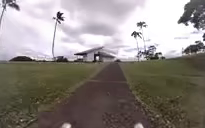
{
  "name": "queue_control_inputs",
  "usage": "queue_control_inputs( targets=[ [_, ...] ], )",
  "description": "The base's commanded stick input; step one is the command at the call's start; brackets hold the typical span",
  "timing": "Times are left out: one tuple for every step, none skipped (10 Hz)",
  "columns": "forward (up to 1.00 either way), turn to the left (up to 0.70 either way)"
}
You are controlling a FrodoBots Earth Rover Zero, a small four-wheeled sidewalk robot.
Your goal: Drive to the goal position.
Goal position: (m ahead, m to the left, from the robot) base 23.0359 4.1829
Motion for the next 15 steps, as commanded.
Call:
queue_control_inputs(
  targets=[
    [0.7, 0.05],
    [0.7, 0.03],
    [0.7, 0.0],
    [0.7, 0.0],
    [0.7, 0.0],
    [0.7, 0.0],
    [0.7, -0.18],
    [0.7, -0.21],
    [0.7, 0.03],
    [0.7, 0.08],
    [0.7, 0.0],
    [0.7, 0.0],
    [0.7, 0.04],
    [0.7, 0.03],
    [0.7, 0.0]
  ],
)
